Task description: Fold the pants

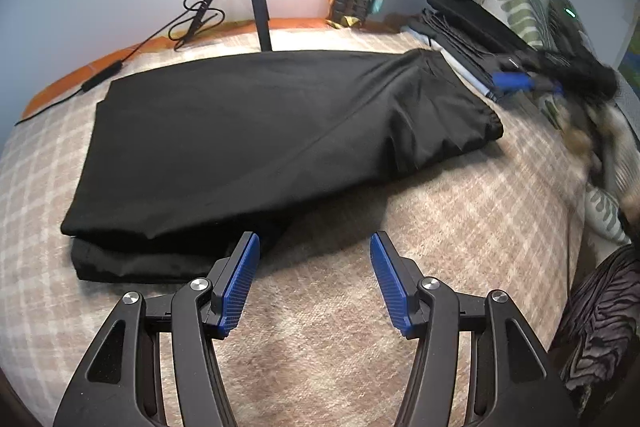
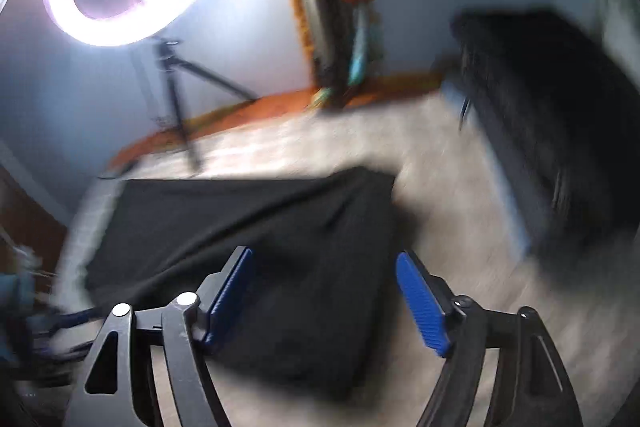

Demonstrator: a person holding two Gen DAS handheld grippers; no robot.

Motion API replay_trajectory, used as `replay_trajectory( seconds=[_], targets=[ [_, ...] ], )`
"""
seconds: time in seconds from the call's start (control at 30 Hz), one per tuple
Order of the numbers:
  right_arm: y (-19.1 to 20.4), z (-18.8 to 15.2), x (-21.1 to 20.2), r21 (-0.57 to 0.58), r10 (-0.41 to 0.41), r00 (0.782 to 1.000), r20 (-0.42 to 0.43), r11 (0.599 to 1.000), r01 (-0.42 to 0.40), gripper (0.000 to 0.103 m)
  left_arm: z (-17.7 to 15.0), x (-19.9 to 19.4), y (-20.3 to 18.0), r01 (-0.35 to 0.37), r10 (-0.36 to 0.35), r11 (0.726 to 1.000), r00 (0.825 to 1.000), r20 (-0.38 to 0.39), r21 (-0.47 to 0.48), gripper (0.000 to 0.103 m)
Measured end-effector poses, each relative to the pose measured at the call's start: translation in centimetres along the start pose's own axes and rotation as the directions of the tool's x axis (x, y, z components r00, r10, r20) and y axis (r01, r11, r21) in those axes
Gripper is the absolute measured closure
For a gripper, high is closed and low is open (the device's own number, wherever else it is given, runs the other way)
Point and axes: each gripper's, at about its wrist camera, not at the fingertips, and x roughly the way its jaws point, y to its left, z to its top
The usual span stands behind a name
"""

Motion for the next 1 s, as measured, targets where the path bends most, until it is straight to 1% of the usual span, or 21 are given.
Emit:
replay_trajectory(
  seconds=[0.03,0.1,0.17,0.23,0.3,0.33,0.37,0.47,0.53,0.57,0.6,0.63,0.67,0.7,0.77,0.8,0.87,1.0],
  targets=[
    [0.2,-1.4,-0.2,0.026,0.041,0.999,-0.028,0.999,-0.041,0.026,0.0,0.2,0.0,0.003,-0.003,1.000,1.000,-0.005,-0.003,0.046],
    [0.9,-4.3,0.3,0.064,0.091,0.993,-0.079,0.994,-0.086,0.026,0.0,0.6,0.0,0.000,0.000,1.000,1.000,-0.010,-0.004,0.046],
    [1.4,-6.0,1.3,0.096,0.129,0.985,-0.113,0.988,-0.118,0.026,0.1,0.9,-0.1,-0.018,0.018,1.000,1.000,-0.013,0.012,0.046],
    [1.1,-7.3,2.6,0.156,0.154,0.980,-0.127,0.979,-0.133,0.026,0.0,1.1,-0.2,-0.032,0.032,0.999,0.999,-0.014,0.021,0.046],
    [0.4,-8.2,3.9,0.242,0.187,0.975,-0.116,0.958,-0.155,0.024,0.0,1.1,0.0,-0.047,0.048,0.999,0.999,-0.010,0.026,0.046],
    [0.3,-8.4,3.8,0.251,0.184,0.980,-0.074,0.955,-0.160,0.025,0.0,1.0,0.1,-0.054,0.055,0.998,0.998,-0.007,0.026,0.046],
    [0.2,-8.6,3.8,0.266,0.179,0.982,-0.059,0.951,-0.157,0.023,0.0,1.0,0.2,-0.058,0.058,0.998,0.998,-0.005,0.026,0.046],
    [0.1,-9.0,3.7,0.316,0.185,0.983,0.002,0.932,-0.176,0.023,-0.2,1.2,0.7,-0.064,0.065,0.998,0.998,-0.005,0.016,0.046],
    [0.1,-8.9,3.9,0.319,0.179,0.983,0.039,0.930,-0.181,0.023,-0.1,1.3,0.8,-0.070,0.070,0.997,0.998,-0.002,0.015,0.046],
    [0.2,-8.7,4.1,0.317,0.172,0.984,0.046,0.932,-0.178,0.029,-0.1,1.4,0.7,-0.071,0.071,0.997,0.997,0.001,0.018,0.046],
    [0.3,-8.4,4.1,0.318,0.173,0.984,0.048,0.931,-0.180,0.038,0.0,1.4,0.7,-0.074,0.074,0.997,0.997,0.003,0.024,0.046],
    [0.2,-8.1,4.5,0.326,0.196,0.980,0.044,0.924,-0.200,0.067,0.2,1.4,0.5,-0.078,0.078,0.996,0.997,0.009,0.036,0.046],
    [-0.1,-7.8,5.0,0.346,0.228,0.973,0.030,0.911,-0.224,0.080,0.2,1.5,0.4,-0.079,0.079,0.996,0.997,0.010,0.044,0.046],
    [-0.5,-7.6,5.1,0.374,0.249,0.968,0.025,0.896,-0.240,0.081,0.3,1.5,0.3,-0.081,0.080,0.995,0.997,0.011,0.055,0.046],
    [-1.2,-7.0,4.3,0.410,0.300,0.952,0.055,0.863,-0.296,0.094,0.4,1.8,0.0,-0.085,0.084,0.994,0.996,0.013,0.072,0.046],
    [-1.2,-6.4,3.7,0.413,0.313,0.947,0.074,0.855,-0.315,0.094,0.5,1.9,-0.1,-0.087,0.086,0.993,0.996,0.012,0.075,0.046],
    [-0.9,-5.3,2.1,0.393,0.336,0.935,0.116,0.849,-0.354,0.096,0.7,2.3,-0.1,-0.078,0.077,0.994,0.997,0.009,0.073,0.046],
    [0.1,-3.6,-0.7,0.346,0.346,0.919,0.187,0.853,-0.392,0.097,0.9,2.9,-0.4,-0.030,0.030,0.999,1.000,0.003,0.039,0.046]
  ],
)
